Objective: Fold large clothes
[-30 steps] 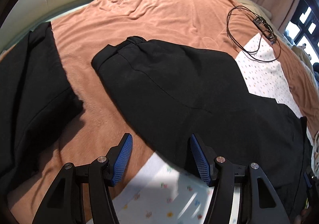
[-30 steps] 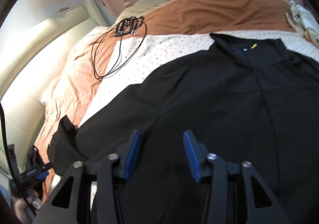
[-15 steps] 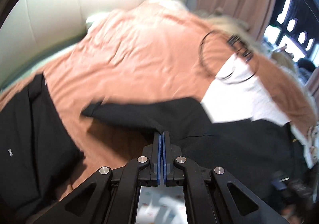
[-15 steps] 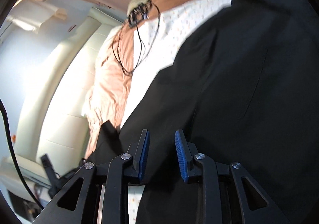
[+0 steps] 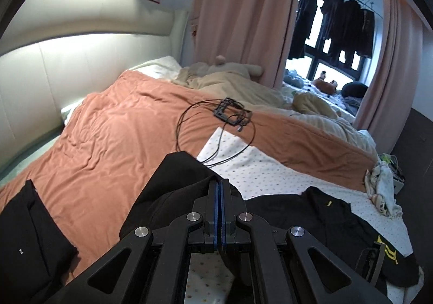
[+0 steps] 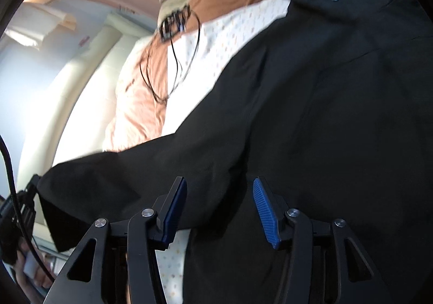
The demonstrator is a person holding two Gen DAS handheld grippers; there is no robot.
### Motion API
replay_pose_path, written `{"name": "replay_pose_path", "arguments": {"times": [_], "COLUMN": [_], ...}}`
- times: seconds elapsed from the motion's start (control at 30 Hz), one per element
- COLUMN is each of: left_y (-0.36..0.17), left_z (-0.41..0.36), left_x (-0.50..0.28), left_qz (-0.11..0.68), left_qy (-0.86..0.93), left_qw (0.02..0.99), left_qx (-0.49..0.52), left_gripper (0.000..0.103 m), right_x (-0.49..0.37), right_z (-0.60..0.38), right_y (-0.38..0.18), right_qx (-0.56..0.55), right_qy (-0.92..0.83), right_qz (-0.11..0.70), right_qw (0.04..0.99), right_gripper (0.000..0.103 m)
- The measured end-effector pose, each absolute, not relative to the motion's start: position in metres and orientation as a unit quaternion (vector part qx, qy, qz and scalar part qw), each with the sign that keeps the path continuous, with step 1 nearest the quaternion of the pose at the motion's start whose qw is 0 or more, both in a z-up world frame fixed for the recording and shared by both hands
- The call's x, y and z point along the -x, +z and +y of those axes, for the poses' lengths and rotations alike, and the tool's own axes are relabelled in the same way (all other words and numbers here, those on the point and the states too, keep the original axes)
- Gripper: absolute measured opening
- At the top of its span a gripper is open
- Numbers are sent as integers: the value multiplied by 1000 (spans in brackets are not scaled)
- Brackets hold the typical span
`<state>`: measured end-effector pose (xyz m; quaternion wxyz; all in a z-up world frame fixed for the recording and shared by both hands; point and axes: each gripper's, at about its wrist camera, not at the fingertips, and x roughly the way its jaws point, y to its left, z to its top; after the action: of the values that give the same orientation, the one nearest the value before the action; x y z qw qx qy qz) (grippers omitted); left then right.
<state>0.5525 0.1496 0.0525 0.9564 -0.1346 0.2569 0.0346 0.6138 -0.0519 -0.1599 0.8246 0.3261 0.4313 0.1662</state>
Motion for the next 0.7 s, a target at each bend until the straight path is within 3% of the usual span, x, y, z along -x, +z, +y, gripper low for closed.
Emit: {"name": "replay_pose_path", "arguments": {"times": [0.4,0.7], "left_y": [73,43], "left_z": [17,-67], "left_x": [-565,-592], "left_qz": [256,295], "left_qy": [-79,-146], "left_qw": [957,937], "left_qx": [110,114], "left_gripper": [0,0], "right_x": [-525,-510], "right_z": [-166,-253], "right_y": [-114,-146], "right_qx": [-307,-389], "right_qy": [67,6], "right_qz": [385,400], "right_qw": [868,830], "right_gripper": [52,52]}}
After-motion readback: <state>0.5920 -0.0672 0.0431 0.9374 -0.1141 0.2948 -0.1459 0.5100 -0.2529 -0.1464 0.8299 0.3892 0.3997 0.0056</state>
